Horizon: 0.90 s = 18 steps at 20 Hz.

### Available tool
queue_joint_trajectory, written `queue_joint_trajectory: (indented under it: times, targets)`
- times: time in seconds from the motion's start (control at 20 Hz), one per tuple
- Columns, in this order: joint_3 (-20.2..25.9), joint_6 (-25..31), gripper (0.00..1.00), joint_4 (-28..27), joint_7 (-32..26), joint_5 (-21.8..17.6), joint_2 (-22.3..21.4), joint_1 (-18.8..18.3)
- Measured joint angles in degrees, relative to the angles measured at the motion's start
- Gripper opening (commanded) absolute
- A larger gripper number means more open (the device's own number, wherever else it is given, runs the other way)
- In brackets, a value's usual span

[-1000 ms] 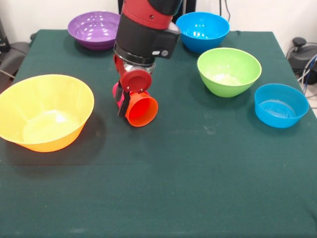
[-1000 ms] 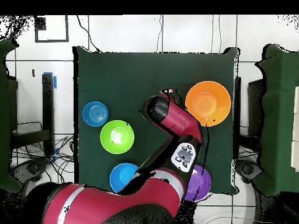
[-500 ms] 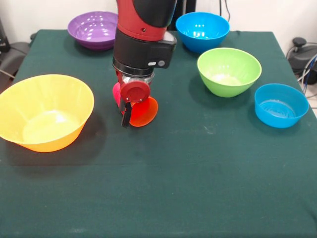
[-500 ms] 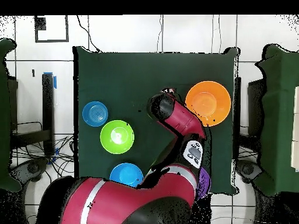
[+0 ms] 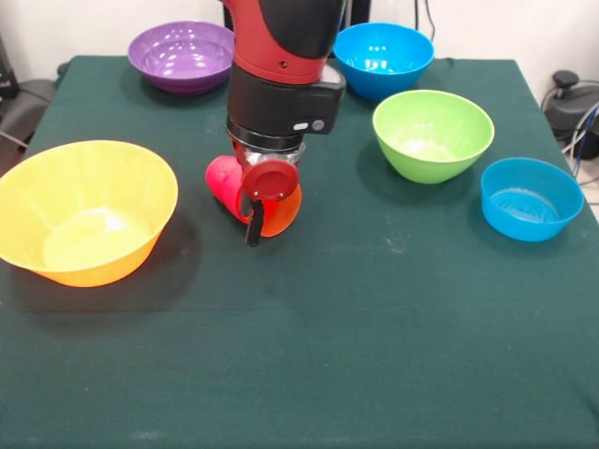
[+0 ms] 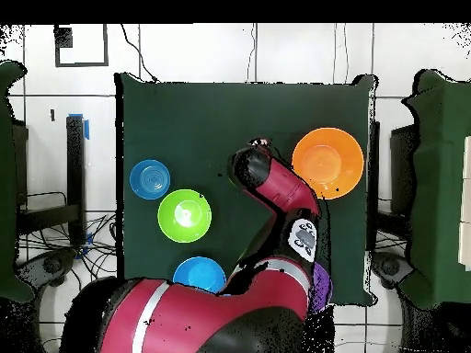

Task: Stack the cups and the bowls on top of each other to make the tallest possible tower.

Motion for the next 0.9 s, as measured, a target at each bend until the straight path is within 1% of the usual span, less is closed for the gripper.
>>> queue_joint_trajectory:
  times: [0.4,0.9]
  targets:
    - [-0.01,0.72,1.00,0.00,0.00,-1.61,-0.51,0.21]
    - [-0.02,1.48,1.00,0.00,0.00,-1.89,-1.50,0.49]
